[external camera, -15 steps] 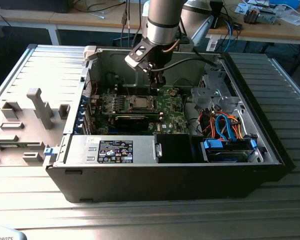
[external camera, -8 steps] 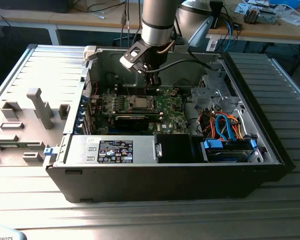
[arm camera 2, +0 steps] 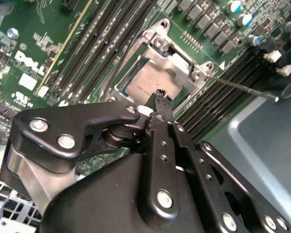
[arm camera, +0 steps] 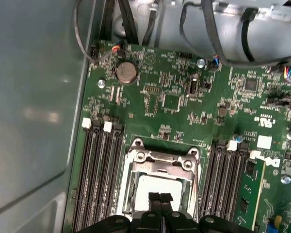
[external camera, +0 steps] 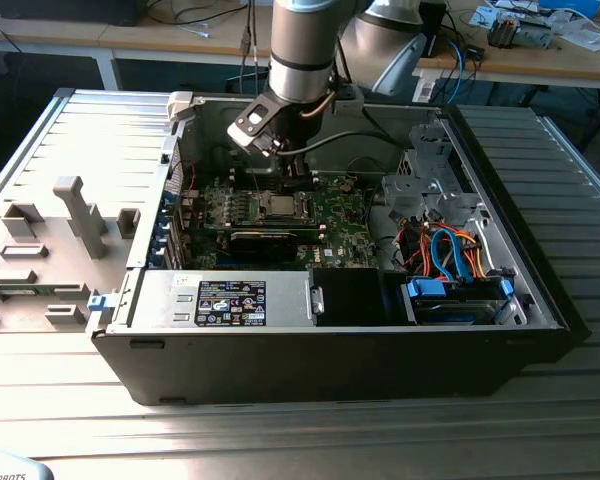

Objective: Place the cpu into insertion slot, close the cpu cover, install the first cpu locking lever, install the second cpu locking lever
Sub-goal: 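Close the cpu cover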

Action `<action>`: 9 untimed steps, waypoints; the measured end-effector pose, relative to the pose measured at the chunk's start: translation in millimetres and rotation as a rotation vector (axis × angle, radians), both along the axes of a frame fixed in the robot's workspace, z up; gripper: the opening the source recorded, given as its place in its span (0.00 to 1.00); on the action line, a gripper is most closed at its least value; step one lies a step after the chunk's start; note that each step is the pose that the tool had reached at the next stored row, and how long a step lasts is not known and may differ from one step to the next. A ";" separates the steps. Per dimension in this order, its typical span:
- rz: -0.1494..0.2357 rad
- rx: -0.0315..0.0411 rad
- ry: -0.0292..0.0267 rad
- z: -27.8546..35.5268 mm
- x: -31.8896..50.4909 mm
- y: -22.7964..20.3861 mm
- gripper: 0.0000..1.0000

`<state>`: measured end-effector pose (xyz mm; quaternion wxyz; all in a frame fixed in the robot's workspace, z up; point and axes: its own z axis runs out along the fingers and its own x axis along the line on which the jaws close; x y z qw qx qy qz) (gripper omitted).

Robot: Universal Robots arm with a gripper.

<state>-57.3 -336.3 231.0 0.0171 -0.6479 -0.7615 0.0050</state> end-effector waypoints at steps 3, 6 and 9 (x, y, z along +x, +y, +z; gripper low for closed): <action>0.000 0.0000 0.0000 -4.2 -3.7 0.0 0.11; 0.000 0.0000 0.0000 -7.9 -11.1 0.0 0.11; 0.000 0.0000 -0.0001 -8.1 -15.6 0.0 0.11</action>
